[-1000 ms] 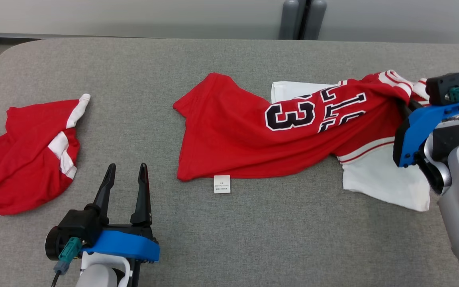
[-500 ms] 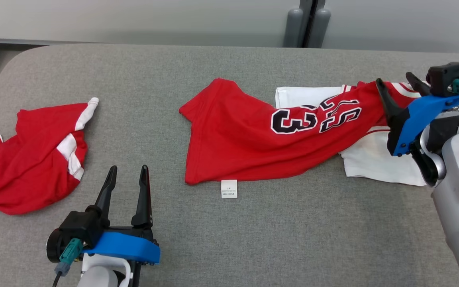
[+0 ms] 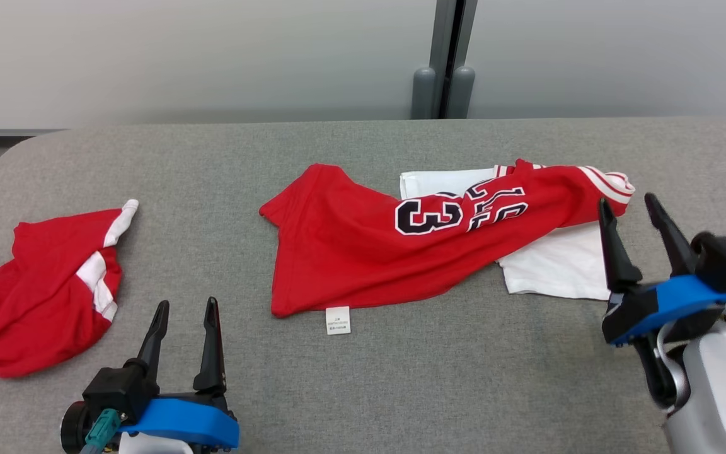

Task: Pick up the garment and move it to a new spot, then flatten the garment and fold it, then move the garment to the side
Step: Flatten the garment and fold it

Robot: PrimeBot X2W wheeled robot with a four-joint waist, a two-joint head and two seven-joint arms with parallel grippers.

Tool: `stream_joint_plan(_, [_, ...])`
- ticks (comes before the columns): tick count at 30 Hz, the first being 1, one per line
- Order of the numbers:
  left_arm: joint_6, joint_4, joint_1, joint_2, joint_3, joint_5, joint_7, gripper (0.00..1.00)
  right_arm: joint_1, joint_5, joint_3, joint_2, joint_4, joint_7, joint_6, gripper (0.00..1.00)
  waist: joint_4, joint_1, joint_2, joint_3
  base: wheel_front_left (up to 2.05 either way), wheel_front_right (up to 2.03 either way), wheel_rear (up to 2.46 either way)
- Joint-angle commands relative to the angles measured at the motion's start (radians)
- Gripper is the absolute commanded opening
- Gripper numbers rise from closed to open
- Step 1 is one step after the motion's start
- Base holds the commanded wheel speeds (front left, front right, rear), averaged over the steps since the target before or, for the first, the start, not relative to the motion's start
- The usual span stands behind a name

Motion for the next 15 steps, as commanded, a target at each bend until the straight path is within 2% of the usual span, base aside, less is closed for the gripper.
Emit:
stream_joint_plan(1, [0.001, 0.003, 0.010, 0.000, 0.004, 0.008, -0.003, 1.00, 0.047, -0.014, -0.011, 0.016, -0.031, -0.011, 0.000, 1.00, -0.015, 0.0001, -0.0001, -0.017, 0.00, 0.00, 0.00])
stream_joint_plan(8, [-0.002, 0.009, 0.040, 0.000, 0.016, 0.020, -0.003, 1.00, 0.246, -0.025, -0.069, 0.089, -0.195, -0.018, 0.000, 1.00, -0.034, 0.0001, -0.0001, -0.056, 0.00, 0.00, 0.00])
stream_joint_plan(15, [-0.004, 0.012, 0.071, 0.004, 0.029, 0.027, -0.003, 1.00, 0.386, -0.065, -0.109, 0.135, -0.328, 0.047, 0.000, 1.00, -0.049, 0.0001, -0.0001, -0.078, 0.00, 0.00, 0.00])
